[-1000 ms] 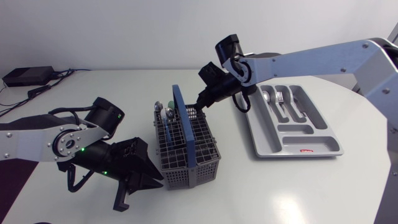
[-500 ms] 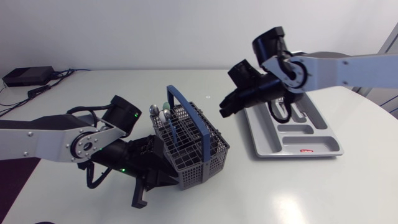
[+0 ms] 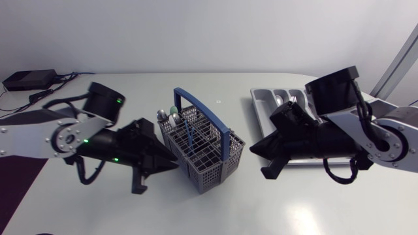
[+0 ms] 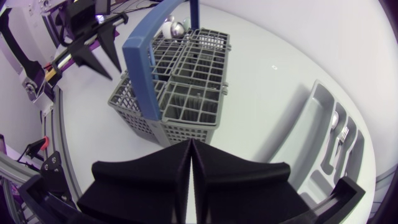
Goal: Unload the cutlery basket into the drawer organizer.
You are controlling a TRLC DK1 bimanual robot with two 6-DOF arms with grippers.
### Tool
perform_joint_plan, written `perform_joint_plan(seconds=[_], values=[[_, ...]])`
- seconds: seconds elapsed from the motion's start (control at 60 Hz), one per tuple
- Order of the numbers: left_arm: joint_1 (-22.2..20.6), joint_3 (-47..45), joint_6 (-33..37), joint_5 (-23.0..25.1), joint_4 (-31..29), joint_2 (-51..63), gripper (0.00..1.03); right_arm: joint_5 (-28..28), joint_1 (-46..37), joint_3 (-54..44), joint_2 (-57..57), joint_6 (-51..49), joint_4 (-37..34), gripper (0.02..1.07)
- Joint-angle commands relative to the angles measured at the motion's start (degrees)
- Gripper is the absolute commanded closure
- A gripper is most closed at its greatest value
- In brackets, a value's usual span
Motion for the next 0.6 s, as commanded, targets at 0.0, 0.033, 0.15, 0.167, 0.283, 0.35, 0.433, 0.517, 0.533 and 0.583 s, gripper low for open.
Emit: perform_joint_plan(seconds=[0.0, 0.033, 0.15, 0.167, 0.283, 0.35, 0.433, 0.517, 0.533, 0.583], values=[[6.2, -1.1, 4.3, 2.3, -2.5, -2.9, 0.75, 0.0, 2.0, -1.9, 3.0, -0.3, 2.0, 1.02], [9.3, -0.9, 5.5, 2.8, -2.7, -2.9, 0.75, 0.1, 2.5, -1.8, 4.7, -0.1, 3.1, 1.02], [16.0, 1.2, 8.4, 3.8, -2.5, 0.6, 0.75, 0.4, 2.8, -0.2, 10.2, 0.1, 6.0, 1.02], [16.9, 1.8, 8.7, 4.1, -2.4, 1.6, 0.75, 0.5, 2.8, 0.0, 10.7, 0.1, 6.3, 1.02], [19.3, 4.0, 8.9, 4.4, 0.5, 7.1, 0.75, 0.7, 2.8, 1.5, 14.7, -0.1, 7.4, 1.02], [19.6, 4.9, 8.9, 4.4, 2.6, 9.6, 0.75, 1.1, 2.8, 2.1, 15.6, 0.0, 8.4, 1.02], [20.0, 7.0, 7.0, 4.4, 6.0, 12.8, 0.75, 1.1, 2.8, 3.6, 16.3, 0.0, 8.5, 1.02], [20.3, 10.5, 4.5, 4.4, 9.3, 17.1, 0.75, 1.1, 2.3, 5.5, 17.2, 0.2, 9.0, 1.02], [20.4, 11.4, 4.1, 4.4, 9.8, 18.0, 0.75, 1.1, 2.2, 6.0, 17.6, 0.2, 9.1, 1.02], [20.7, 13.4, 3.4, 4.5, 10.9, 20.3, 0.75, 1.1, 2.1, 7.0, 18.4, 0.2, 9.1, 1.02]])
